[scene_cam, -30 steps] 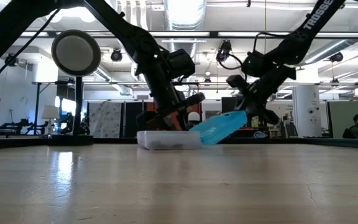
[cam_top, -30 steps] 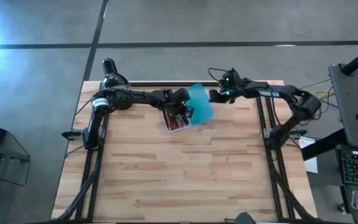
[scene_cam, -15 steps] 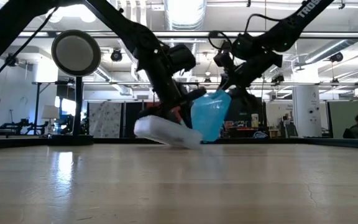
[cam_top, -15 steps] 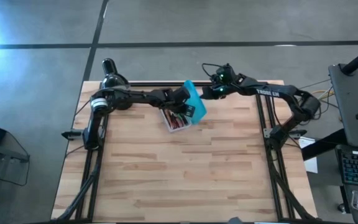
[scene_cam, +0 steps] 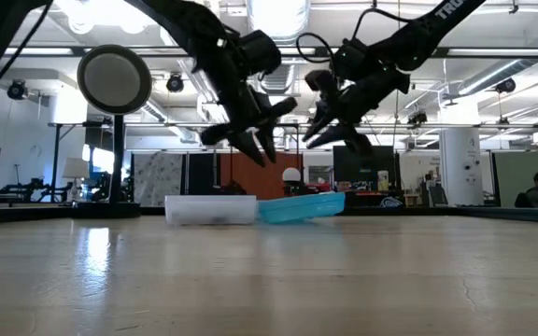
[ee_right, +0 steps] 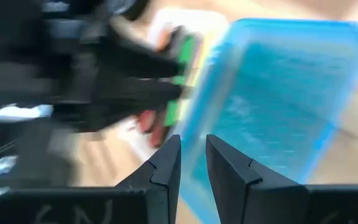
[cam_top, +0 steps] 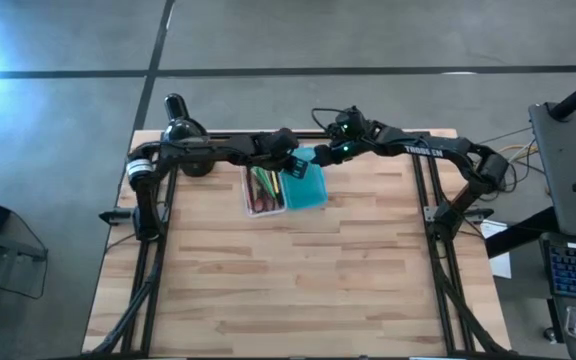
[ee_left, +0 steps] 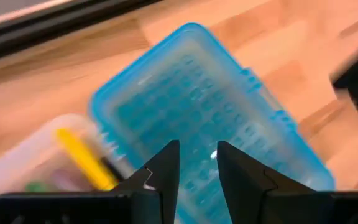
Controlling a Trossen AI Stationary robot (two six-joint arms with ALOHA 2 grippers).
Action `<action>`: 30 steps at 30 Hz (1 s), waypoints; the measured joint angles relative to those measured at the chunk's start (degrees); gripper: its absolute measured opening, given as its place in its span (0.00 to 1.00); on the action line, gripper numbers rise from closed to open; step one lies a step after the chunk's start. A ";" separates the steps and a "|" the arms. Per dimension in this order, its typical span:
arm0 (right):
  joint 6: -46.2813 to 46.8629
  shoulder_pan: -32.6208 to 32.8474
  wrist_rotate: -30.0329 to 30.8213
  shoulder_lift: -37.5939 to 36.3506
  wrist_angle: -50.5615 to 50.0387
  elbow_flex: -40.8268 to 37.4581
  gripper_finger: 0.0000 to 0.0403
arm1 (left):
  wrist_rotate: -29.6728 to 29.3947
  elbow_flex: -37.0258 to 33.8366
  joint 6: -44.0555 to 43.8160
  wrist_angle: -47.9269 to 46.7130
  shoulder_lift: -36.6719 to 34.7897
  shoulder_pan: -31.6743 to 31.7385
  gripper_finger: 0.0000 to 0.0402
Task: Pick & place school supplies into a supply box
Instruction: Close the blue supply box
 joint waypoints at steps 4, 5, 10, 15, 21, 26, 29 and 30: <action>-2.17 -0.40 4.43 -0.02 -4.52 -0.20 0.17 | -1.67 -0.19 1.52 -11.01 -4.34 -0.06 0.23; -3.09 -0.48 5.17 -0.02 -5.98 -0.31 0.17 | -3.15 -0.89 2.02 -13.01 -5.47 -0.28 0.23; -4.23 -1.11 13.61 0.17 -11.46 -2.87 0.17 | -5.35 -9.08 -0.27 -12.99 -9.42 -0.52 0.23; -2.91 -2.55 15.11 0.26 -11.26 -8.35 0.17 | -4.10 -17.50 -4.76 -11.34 -10.34 -0.84 0.23; -2.05 -2.73 15.36 0.26 -10.29 -11.49 0.17 | -8.31 -23.11 -11.45 -11.35 -16.90 -1.67 0.23; 0.36 -2.75 15.36 0.26 -5.70 -13.51 0.17 | -12.42 -27.55 -18.27 -18.32 -21.85 -1.62 0.23; 0.50 -2.75 15.37 0.26 -2.74 -13.92 0.17 | -9.89 -31.32 -20.19 -17.31 -22.93 -1.62 0.23; 0.47 -2.75 15.37 0.26 -1.97 -13.92 0.17 | -8.93 -32.57 -20.59 -16.48 -22.93 -1.62 0.23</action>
